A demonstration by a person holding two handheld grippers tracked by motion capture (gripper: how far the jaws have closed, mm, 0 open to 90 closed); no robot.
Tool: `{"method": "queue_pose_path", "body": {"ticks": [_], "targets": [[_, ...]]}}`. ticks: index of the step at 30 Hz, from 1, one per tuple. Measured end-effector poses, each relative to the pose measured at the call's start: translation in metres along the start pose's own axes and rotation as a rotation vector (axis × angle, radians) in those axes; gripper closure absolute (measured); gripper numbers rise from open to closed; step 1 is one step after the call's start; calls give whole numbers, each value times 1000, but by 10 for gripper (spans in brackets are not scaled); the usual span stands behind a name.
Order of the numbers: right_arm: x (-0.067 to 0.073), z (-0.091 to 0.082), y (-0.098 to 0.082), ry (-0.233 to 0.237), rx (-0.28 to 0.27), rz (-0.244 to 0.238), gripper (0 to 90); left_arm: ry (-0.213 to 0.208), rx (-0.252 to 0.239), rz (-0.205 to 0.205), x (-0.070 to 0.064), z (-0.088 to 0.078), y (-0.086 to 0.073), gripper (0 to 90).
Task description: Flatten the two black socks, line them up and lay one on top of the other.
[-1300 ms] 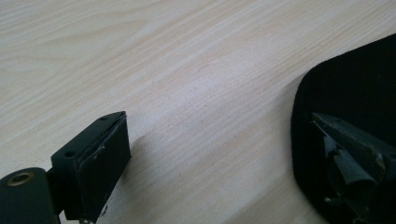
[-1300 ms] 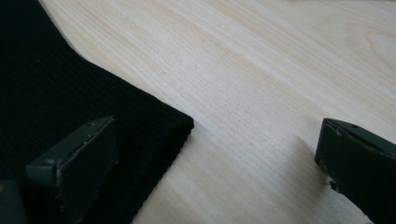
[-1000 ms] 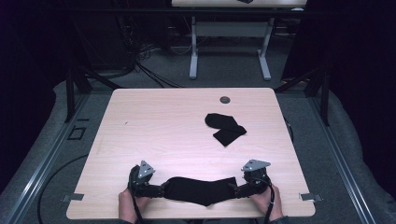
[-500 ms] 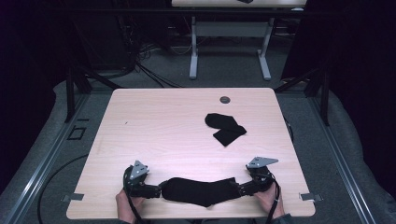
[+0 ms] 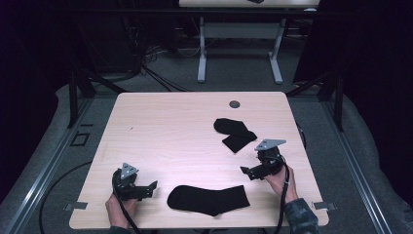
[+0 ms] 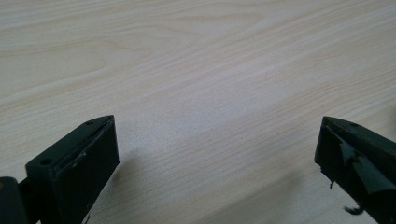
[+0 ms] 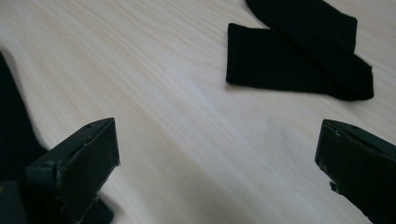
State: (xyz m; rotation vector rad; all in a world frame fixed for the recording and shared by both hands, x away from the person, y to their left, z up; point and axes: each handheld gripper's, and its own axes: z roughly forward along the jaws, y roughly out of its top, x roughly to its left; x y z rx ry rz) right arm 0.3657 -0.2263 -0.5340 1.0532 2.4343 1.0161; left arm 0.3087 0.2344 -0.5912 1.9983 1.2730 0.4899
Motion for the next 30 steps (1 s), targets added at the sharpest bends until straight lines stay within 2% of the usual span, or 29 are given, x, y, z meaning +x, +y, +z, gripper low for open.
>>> {"method": "queue_pose_path", "body": {"ticks": [1, 3, 4, 6, 12, 18, 20, 22, 25, 27, 29, 30], "targets": [[-1, 2, 5, -9, -2, -12, 0, 9, 14, 0, -1, 2, 1, 0], [-6, 6, 14, -15, 5, -23, 0, 24, 29, 26, -3, 3, 2, 0], [-8, 10, 19, -22, -8, -16, 14, 29, 32, 26, -4, 3, 1, 0], [-13, 15, 27, -30, 3, -28, 26, 41, 28, 36, -4, 4, 1, 0], [-35, 38, 50, -39, 6, 0, 78, 39, 36, 38, -5, 4, 2, 0], [-54, 65, 66, -49, 52, 17, 167, 41, 33, 37, -5, 4, 2, 0], [-59, 75, 71, -48, 71, 36, 208, 41, 32, 33, -5, 4, 2, 0], [-61, 81, 71, -76, 74, 19, 250, 41, 31, 33, -5, 4, 2, 0], [-64, 95, 67, -74, 116, 23, 280, 42, 31, 33, -5, 4, 2, 0], [-67, 102, 63, -85, 125, 41, 291, 39, 34, 33, -5, 4, 2, 0], [-70, 106, 60, -76, 118, 59, 298, 41, 30, 32, -5, 5, 2, 0], [-71, 106, 60, -79, 132, 57, 302, 41, 30, 32, -5, 5, 2, 0]]}}
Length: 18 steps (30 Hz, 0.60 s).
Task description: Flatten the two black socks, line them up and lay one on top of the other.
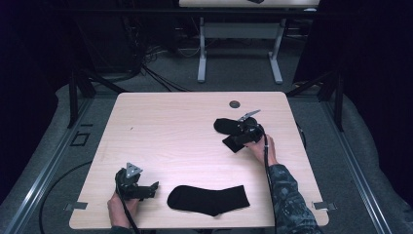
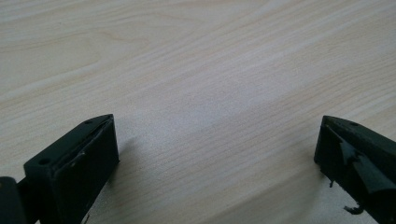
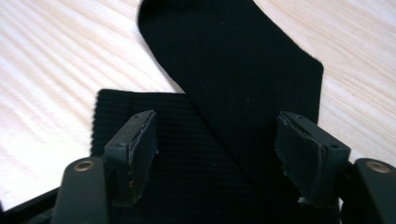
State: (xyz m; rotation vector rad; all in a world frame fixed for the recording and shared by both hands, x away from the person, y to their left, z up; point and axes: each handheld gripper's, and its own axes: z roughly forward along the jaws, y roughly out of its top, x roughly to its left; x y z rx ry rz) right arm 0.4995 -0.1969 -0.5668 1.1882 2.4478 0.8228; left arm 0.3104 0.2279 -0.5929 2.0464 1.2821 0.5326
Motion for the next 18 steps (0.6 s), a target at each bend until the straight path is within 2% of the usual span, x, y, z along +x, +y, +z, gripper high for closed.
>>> {"method": "queue_pose_path", "body": {"ticks": [6, 8, 11, 16, 18], "targets": [[-1, 1, -2, 1, 8, 5, 351, -2, 5, 1, 0, 0, 0, 0], [0, 0, -2, -1, 8, 13, 396, 0, 0, 0, 0, 0, 0, 0], [2, -2, -4, -6, -13, 25, 536, 1, 0, 0, 0, 0, 0, 0], [2, -5, -7, -16, -14, 43, 749, 0, 0, 0, 0, 0, 0, 0], [0, -5, -9, -6, -31, 61, 796, 0, 0, 0, 0, 0, 0, 0]]}}
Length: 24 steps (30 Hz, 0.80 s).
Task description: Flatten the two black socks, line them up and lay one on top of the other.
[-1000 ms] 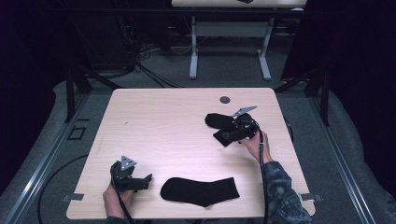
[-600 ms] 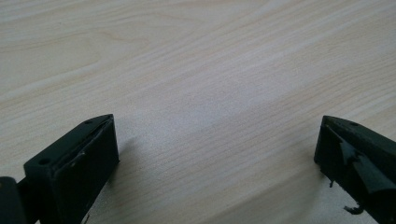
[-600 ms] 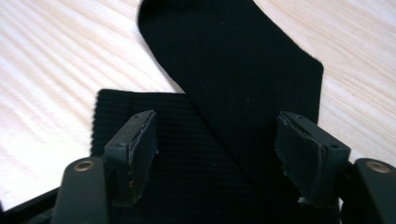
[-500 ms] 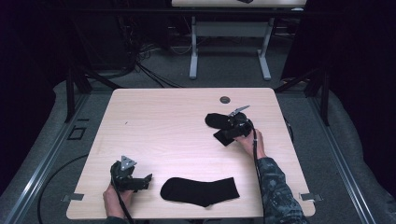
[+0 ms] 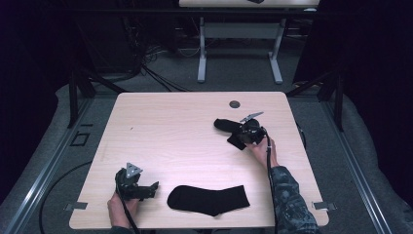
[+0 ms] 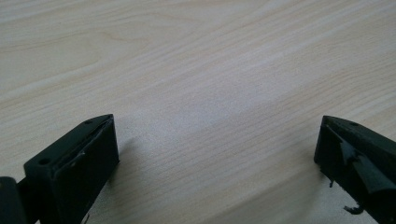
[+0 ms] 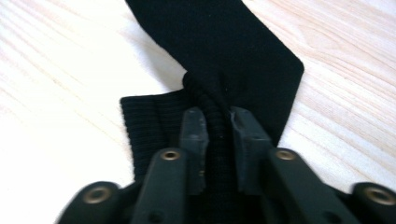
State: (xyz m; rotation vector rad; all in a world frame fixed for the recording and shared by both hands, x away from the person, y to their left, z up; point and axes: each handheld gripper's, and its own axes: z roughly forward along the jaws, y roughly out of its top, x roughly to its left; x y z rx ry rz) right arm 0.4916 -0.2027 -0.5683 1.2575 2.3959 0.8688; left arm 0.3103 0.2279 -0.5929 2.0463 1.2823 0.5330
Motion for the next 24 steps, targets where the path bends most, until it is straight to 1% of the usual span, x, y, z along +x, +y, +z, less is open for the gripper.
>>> {"method": "queue_pose_path", "body": {"ticks": [1, 2, 5, 7, 8, 10, 11, 12, 13, 16, 19, 22, 24], "targets": [[-1, 0, -1, -10, -4, 4, 806, -1, 2, 1, 0, 0, 0, 0], [-2, -1, -1, 5, -2, 5, 814, 0, 0, 0, 0, 0, 0, 0], [-6, -1, -3, 22, -19, 22, 825, 0, 0, 0, 0, 0, 0, 0], [-7, -3, -3, 27, -23, 17, 828, 0, 0, 0, 0, 0, 0, 0], [-7, -5, -3, 31, -32, 23, 829, 0, 0, 0, 0, 0, 0, 0], [-7, -13, -2, 47, -61, 29, 830, 0, 0, 0, 0, 0, 0, 0], [-6, -17, -1, 51, -68, 28, 830, 0, 0, 0, 0, 0, 0, 0], [-5, -24, 1, 64, -96, 27, 830, 0, 0, 0, 0, 0, 0, 0], [-3, -31, 3, 74, -104, 23, 830, 0, 0, 0, 0, 0, 0, 0], [6, -52, 7, 94, -147, -13, 830, 0, 0, 0, 0, 0, 0, 0], [18, -74, 12, 133, -198, -52, 830, 0, 0, 0, 0, 0, 0, 0], [35, -93, 15, 169, -222, -102, 830, 0, 0, 0, 0, 0, 0, 0], [45, -102, 15, 189, -237, -131, 830, 0, 0, 0, 0, 0, 0, 0]]}}
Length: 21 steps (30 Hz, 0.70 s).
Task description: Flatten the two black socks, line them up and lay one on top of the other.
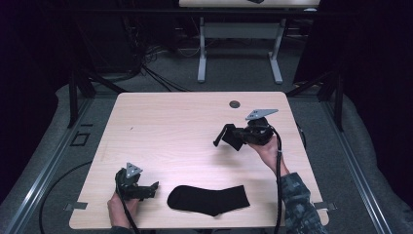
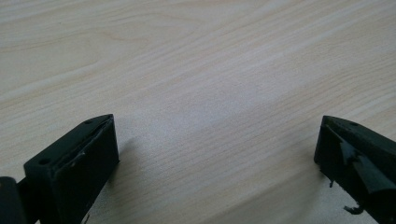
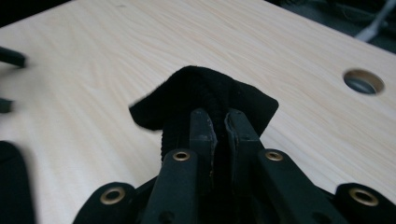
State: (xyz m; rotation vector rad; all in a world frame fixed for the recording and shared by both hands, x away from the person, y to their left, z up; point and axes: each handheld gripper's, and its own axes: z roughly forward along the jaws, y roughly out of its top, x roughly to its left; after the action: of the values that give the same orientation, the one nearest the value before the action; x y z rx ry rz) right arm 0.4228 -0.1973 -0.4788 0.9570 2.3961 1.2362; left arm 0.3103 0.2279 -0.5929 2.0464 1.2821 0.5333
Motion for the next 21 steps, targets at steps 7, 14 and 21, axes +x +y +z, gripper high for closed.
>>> {"method": "queue_pose_path", "body": {"ticks": [7, 14, 21], "targets": [[39, -6, -7, 141, -14, -51, 828, 0, 0, 0, 0, 0, 0, 0], [57, 41, -46, 189, 152, -102, 824, 0, 0, 0, 0, 0, 0, 0], [64, 66, -67, 144, 245, -188, 787, 0, 0, 0, 0, 0, 0, 0]]}}
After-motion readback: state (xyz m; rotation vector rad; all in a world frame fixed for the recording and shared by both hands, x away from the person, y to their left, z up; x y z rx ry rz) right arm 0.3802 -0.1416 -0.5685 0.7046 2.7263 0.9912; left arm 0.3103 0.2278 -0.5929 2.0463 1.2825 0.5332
